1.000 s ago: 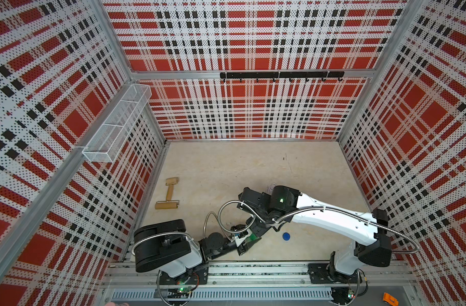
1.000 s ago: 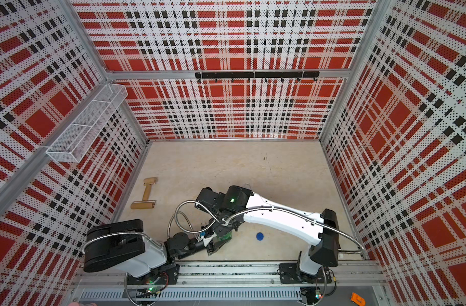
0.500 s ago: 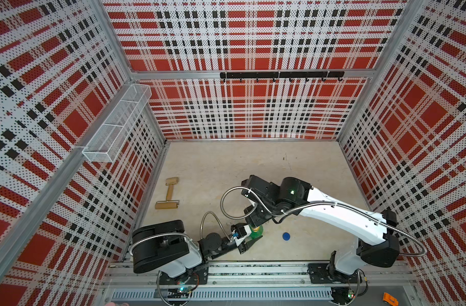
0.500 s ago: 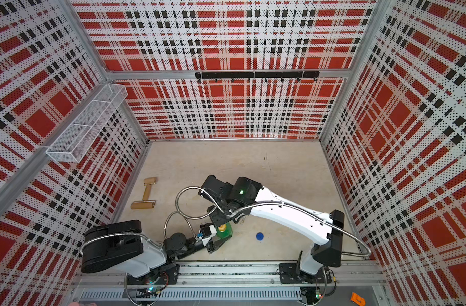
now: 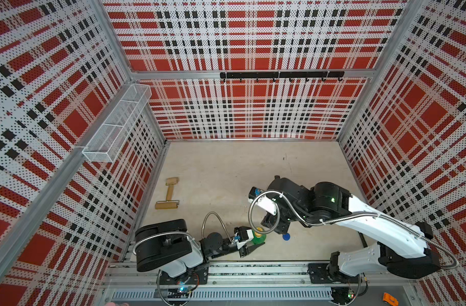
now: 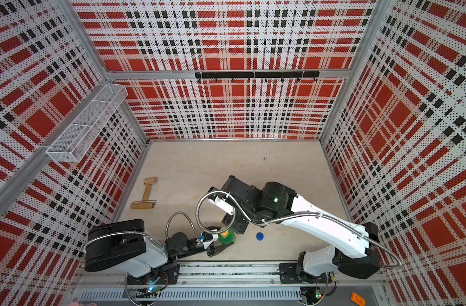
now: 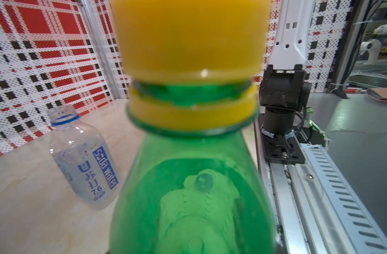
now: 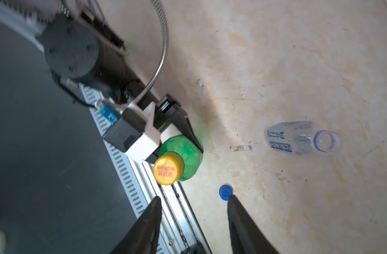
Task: Screw on the bottle caps
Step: Screw the bottle cap onto the plastic bottle.
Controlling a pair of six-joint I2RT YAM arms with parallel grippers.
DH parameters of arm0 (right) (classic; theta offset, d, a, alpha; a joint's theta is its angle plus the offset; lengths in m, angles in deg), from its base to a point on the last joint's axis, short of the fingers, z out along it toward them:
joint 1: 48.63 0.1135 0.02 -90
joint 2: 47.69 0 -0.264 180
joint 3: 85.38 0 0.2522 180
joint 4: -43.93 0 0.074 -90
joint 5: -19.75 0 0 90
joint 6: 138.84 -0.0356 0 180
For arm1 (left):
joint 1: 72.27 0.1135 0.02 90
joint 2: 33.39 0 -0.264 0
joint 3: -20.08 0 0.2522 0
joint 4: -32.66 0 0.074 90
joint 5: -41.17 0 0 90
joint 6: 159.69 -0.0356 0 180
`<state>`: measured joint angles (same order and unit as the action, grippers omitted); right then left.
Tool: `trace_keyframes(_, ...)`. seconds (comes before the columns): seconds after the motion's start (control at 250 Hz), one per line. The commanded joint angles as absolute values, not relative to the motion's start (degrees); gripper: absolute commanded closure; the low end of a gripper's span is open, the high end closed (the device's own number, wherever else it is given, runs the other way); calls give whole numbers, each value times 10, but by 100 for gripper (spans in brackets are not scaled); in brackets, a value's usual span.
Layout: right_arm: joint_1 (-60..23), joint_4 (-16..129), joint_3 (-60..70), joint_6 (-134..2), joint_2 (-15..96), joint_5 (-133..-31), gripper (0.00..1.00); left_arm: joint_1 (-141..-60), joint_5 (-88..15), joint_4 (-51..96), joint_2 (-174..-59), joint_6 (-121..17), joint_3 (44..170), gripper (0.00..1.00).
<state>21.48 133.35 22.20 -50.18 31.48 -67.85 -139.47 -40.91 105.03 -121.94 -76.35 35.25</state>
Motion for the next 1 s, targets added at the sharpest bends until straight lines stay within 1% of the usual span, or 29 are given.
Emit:
trace_keyframes(0.0, 234, 1341, 205, -397, 325, -713, 50, -1392, -365, 1073, -1229, -748, 364, 45)
trace_keyframes(0.128, 236, 1330, 186, -361, 326, -745, 51, -1391, -361, 1072, -1231, -749, 364, 45)
trace_keyframes(0.38, 236, 1328, 173, -323, 351, -720, 55, -1393, -350, 1073, -1240, -750, 368, 45)
trace_keyframes(0.692, 236, 1315, 167, -317, 372, -725, 57, -1393, -352, 1072, -1241, -750, 369, 46)
trace_keyframes(0.948, 236, 1307, 157, -323, 378, -731, 67, -1393, -355, 1073, -1240, -751, 369, 47)
trace_keyframes(0.996, 236, 1304, 153, -331, 379, -729, 70, -1394, -358, 1073, -1239, -751, 368, 47)
